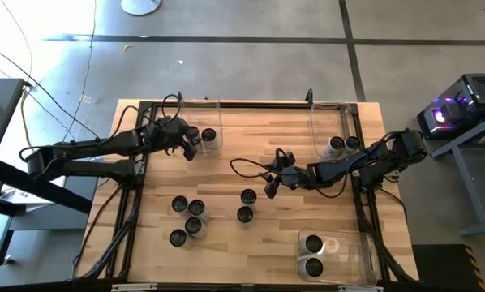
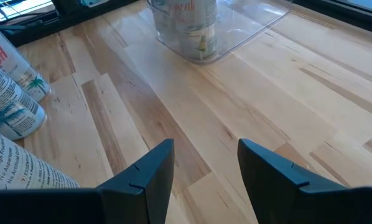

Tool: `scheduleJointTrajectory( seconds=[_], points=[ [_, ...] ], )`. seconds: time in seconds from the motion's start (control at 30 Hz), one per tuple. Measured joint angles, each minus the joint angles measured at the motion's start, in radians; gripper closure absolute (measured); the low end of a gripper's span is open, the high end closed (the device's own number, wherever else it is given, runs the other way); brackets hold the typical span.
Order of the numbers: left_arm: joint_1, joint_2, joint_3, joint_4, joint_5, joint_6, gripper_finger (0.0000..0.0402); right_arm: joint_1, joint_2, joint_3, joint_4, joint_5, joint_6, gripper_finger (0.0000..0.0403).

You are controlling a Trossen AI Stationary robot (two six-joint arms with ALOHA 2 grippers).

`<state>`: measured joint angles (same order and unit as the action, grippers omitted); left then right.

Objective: Sort soda cans
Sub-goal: Put the white/yellow soda can into the top left transparent bin, then adjust the top left transparent bin

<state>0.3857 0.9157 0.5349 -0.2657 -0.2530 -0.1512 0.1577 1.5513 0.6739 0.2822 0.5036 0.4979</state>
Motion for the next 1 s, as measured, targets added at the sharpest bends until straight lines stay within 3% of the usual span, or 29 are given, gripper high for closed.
scheduleJointTrajectory(
  seconds=[0.2, 0.4, 0.6, 0.87, 1.0],
  points=[
    [0.037, -0.001, 0.004, 0.012, 0.069, 0.021, 0.0098, 0.000, 0.000, 0.000, 0.000, -0.001, 0.000, 0.0229],
    [0.053, -0.038, 0.041, -0.011, 0.068, 0.054, 0.0096, 0.000, 0.000, 0.000, 0.000, -0.003, 0.000, 0.0229],
    [0.031, -0.120, 0.108, -0.153, 0.068, 0.058, 0.0097, 0.000, 0.000, 0.000, 0.000, -0.003, 0.000, 0.0229],
    [-0.061, -0.170, 0.108, -0.415, 0.091, 0.032, 0.0122, 0.000, 0.000, 0.000, 0.017, -0.003, 0.000, 0.0229],
    [-0.090, -0.158, 0.067, -0.384, 0.091, 0.047, 0.0146, 0.000, 0.000, 0.000, 0.037, -0.002, -0.006, 0.0229]
  ],
)
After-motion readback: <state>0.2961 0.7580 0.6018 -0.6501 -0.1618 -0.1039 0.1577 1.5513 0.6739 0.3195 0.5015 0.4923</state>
